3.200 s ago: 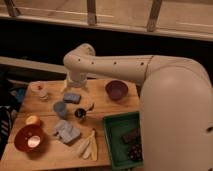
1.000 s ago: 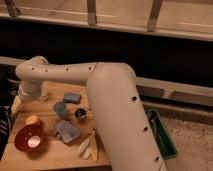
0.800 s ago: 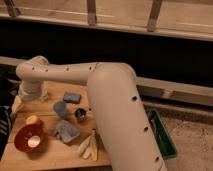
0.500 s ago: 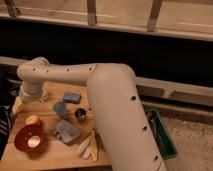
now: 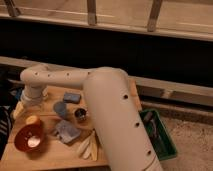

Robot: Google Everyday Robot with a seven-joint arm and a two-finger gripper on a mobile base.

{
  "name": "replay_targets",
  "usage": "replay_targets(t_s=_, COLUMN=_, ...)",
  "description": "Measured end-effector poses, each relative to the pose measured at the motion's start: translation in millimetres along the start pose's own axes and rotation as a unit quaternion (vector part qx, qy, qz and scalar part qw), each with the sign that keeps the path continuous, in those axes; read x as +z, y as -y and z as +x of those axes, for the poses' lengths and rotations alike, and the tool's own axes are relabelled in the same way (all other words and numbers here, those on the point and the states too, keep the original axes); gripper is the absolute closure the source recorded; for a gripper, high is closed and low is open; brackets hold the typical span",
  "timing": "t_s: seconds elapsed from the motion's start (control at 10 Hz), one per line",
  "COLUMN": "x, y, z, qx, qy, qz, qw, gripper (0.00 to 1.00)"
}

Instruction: Place apple in red bowl

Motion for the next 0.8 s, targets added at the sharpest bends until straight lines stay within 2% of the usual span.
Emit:
replay_targets(t_s=0.4, x=29.3, y=13.4, z=3.9, qx=0.02, qy=-0.03, qz=-0.01, qw=0.9993, gripper=0.2)
replay_targets(t_s=0.8, x=52.1, y=12.6, z=3.5, qx=0.025, qy=-0.059, qz=-0.017, qw=0.9978, gripper=0.2)
